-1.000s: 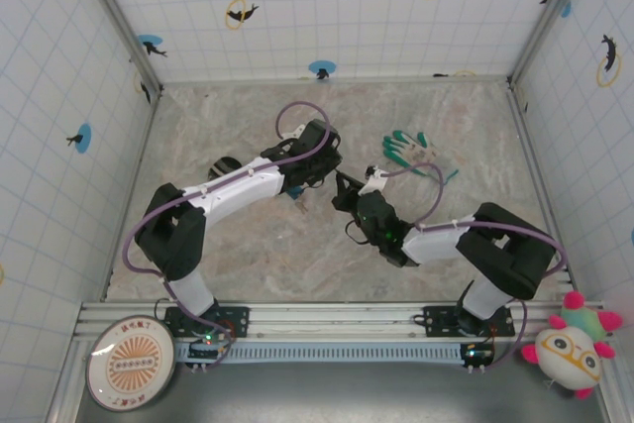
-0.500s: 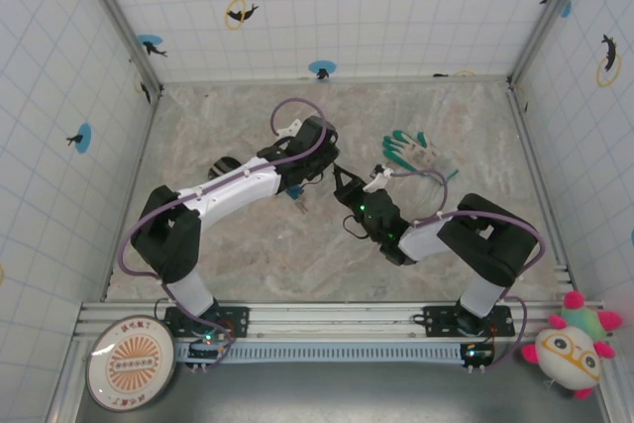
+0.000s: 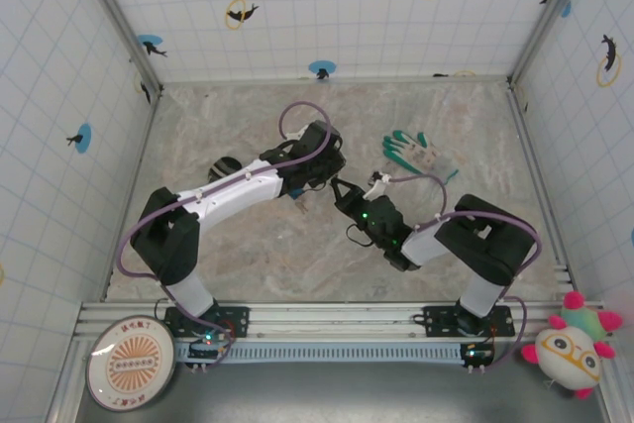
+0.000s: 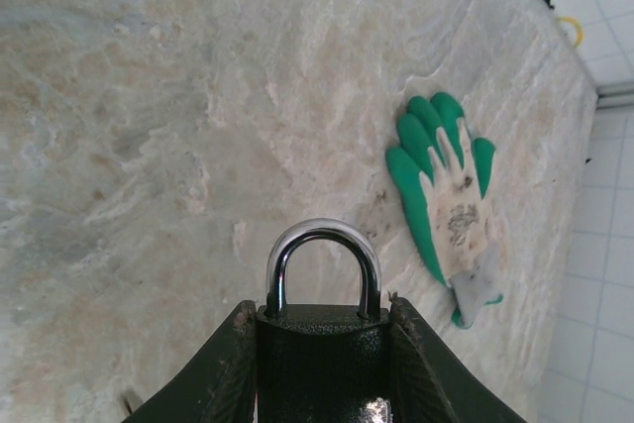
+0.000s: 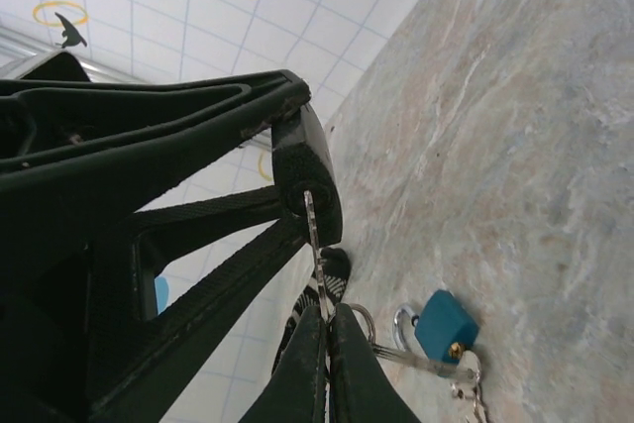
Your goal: Unlock with the key
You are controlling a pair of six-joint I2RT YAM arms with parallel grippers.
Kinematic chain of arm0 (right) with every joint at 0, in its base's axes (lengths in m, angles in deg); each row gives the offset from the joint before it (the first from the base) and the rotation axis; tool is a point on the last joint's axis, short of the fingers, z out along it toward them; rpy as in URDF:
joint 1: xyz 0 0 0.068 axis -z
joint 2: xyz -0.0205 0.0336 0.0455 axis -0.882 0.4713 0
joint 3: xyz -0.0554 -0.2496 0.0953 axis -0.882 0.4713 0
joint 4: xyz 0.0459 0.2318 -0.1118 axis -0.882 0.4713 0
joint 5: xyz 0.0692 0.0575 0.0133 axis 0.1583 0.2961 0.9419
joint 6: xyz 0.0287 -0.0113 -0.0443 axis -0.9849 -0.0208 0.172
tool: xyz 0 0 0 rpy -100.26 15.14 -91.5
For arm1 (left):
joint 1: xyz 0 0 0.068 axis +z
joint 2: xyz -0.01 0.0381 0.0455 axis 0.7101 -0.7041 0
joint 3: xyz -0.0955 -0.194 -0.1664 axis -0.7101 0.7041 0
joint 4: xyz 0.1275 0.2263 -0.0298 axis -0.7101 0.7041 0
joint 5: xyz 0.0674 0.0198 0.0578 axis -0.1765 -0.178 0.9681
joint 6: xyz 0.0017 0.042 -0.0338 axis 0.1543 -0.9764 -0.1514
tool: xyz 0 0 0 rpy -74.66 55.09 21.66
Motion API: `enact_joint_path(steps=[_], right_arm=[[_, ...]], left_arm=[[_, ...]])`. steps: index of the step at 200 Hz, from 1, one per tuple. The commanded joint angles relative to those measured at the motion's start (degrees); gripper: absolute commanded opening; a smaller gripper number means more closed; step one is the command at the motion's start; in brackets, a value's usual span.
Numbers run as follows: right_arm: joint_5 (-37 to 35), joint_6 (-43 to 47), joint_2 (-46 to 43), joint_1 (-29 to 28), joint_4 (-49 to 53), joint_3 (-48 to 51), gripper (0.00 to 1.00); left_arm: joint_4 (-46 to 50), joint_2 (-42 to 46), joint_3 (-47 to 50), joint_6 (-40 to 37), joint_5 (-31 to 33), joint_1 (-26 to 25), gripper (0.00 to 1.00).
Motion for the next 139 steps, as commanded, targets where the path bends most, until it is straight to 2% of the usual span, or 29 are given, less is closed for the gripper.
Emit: enact_joint_path(steps=[1, 42, 64, 84, 114, 139], right_arm=[[0.63, 0.49, -3.09, 0.67, -4.27, 2.50, 0.00], [8.62, 2.11, -9.85, 3.66, 2.94, 6.76, 0.00], [19.07, 7.25, -15.10, 6.64, 20.43, 2.23, 0.00], [29.39, 11.89, -16.17, 8.43, 34.63, -3.48, 0.00], [42.98, 9.55, -12.54, 10.84, 35.28, -6.42, 0.00], [46.98, 6.19, -8.65, 10.84, 30.88, -7.80, 0.00]], left_arm=[[6.95, 1.50, -1.64, -3.43, -1.08, 0.68, 0.00], [10.28, 1.11, -3.50, -8.70, 1.80, 1.78, 0.00], [12.78, -0.22, -5.98, -12.44, 2.03, 2.74, 0.00], [14.70, -1.46, -8.26, -15.34, 1.69, 3.21, 0.00], [16.01, -2.15, -10.09, -18.45, 0.80, 3.21, 0.00], [17.67, -3.02, -11.15, -20.63, -0.73, 3.26, 0.00]])
